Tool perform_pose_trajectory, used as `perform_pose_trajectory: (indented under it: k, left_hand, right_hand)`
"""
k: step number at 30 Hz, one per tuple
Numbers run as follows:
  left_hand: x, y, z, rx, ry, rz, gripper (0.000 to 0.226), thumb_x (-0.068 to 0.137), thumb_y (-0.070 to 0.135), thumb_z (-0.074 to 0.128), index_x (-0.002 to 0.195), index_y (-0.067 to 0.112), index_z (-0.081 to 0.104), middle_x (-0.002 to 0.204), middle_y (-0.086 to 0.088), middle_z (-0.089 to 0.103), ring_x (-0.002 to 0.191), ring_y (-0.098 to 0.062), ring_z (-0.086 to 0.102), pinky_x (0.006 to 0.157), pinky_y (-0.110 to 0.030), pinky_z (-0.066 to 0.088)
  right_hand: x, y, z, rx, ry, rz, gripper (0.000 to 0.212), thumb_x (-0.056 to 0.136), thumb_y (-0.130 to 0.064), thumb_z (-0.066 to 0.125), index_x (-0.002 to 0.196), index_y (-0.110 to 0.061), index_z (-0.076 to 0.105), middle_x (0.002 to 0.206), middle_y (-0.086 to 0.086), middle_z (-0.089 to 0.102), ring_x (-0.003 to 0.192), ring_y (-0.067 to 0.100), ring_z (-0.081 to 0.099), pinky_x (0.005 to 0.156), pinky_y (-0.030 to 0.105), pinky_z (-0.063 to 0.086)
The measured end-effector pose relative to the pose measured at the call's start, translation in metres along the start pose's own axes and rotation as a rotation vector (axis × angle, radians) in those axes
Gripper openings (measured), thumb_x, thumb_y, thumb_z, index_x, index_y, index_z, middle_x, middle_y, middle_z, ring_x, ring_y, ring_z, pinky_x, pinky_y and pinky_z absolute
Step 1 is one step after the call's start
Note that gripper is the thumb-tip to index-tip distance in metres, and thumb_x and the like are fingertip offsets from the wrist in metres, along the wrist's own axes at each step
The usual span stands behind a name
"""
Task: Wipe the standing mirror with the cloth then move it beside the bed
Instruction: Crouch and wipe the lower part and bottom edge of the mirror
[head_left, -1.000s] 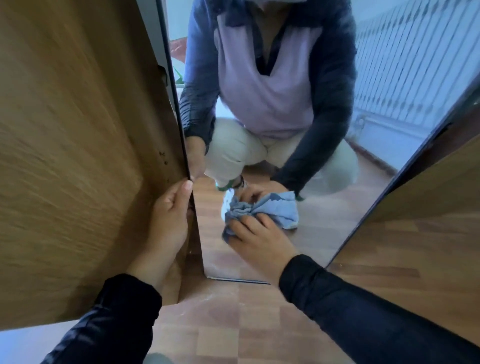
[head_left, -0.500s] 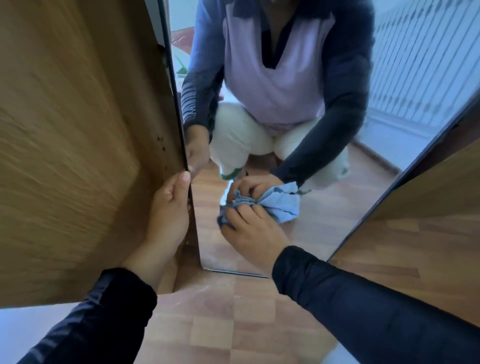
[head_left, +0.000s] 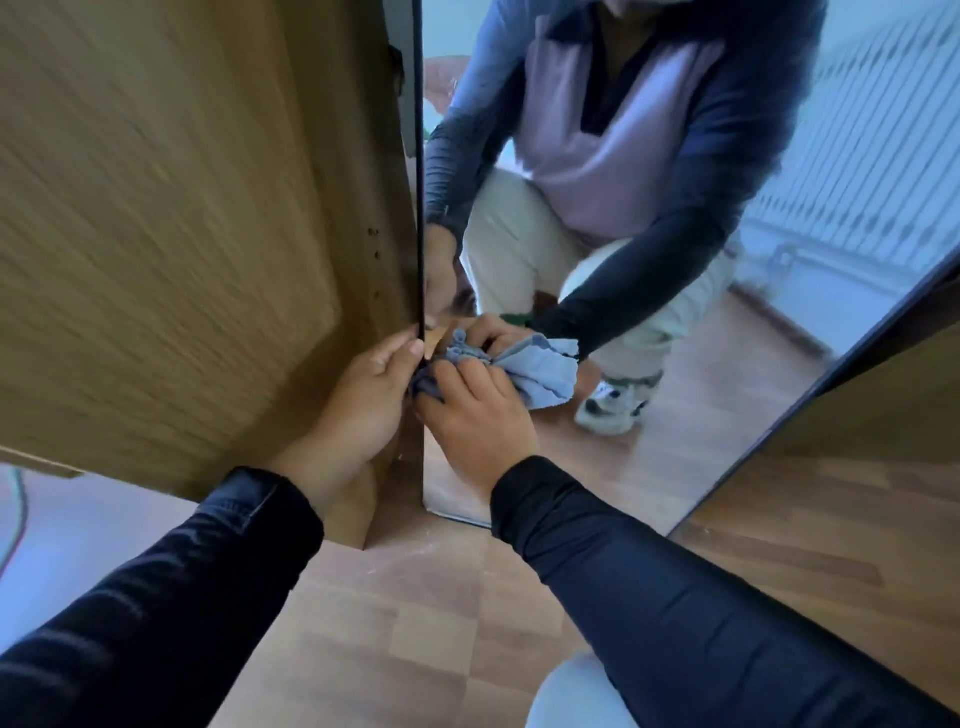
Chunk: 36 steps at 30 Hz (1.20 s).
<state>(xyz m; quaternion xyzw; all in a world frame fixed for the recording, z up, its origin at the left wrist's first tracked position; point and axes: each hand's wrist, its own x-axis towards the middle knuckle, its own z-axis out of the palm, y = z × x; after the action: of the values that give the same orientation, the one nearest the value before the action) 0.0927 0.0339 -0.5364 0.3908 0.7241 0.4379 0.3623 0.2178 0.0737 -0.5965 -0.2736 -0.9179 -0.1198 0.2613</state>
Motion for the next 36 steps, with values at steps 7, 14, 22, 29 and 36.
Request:
perform_pose_trajectory:
  k: [7,14,22,29,36]
  left_hand:
    - [0.011,-0.005,0.001,0.074,0.032,0.022,0.023,0.102,0.031,0.046,0.102,0.024,0.068,0.099,0.002,0.072,0.100,-0.020,0.068,0.096,-0.048,0.053]
    - [0.013,-0.015,0.008,0.056,0.072,0.043,0.027,0.104,0.035,0.045,0.097,0.046,0.069,0.095,0.024,0.072,0.104,-0.013,0.068,0.098,-0.040,0.053]
    - [0.014,-0.014,0.014,-0.060,0.085,0.044,0.023,0.106,0.027,0.042,0.120,0.030,0.060,0.115,-0.002,0.066,0.104,-0.023,0.065,0.096,-0.036,0.050]
    - [0.006,-0.023,0.032,-0.114,0.224,0.080,0.027,0.106,0.033,0.040,0.126,0.034,0.058,0.124,-0.002,0.065,0.107,-0.019,0.065,0.091,-0.034,0.053]
    - [0.003,-0.022,0.032,-0.110,0.229,0.067,0.024,0.106,0.033,0.040,0.124,0.038,0.056,0.117,0.009,0.065,0.105,-0.011,0.065,0.090,-0.030,0.053]
  right_hand:
    - [-0.009,0.009,-0.008,-0.004,-0.006,-0.032,0.026,0.092,-0.012,0.049,0.088,-0.021,0.072,0.104,0.002,0.066,0.095,0.026,0.050,0.082,0.036,0.040]
    - [-0.060,0.057,-0.030,-0.013,-0.111,-0.043,0.021,0.092,-0.012,0.055,0.094,-0.024,0.072,0.114,0.001,0.064,0.099,0.024,0.054,0.085,0.036,0.047]
    - [-0.144,0.114,-0.037,-0.085,-0.027,-0.016,0.026,0.093,-0.005,0.051,0.087,-0.023,0.069,0.111,-0.001,0.069,0.101,0.023,0.051,0.088,0.035,0.043]
    - [-0.190,0.127,-0.041,-0.126,-0.093,0.044,0.021,0.087,-0.001,0.061,0.087,-0.021,0.067,0.117,0.000,0.067,0.103,0.025,0.050,0.091,0.037,0.046]
    - [-0.207,0.127,-0.048,-0.133,-0.090,0.186,0.029,0.089,0.007,0.052,0.088,-0.017,0.068,0.113,0.006,0.068,0.095,0.030,0.052,0.081,0.044,0.046]
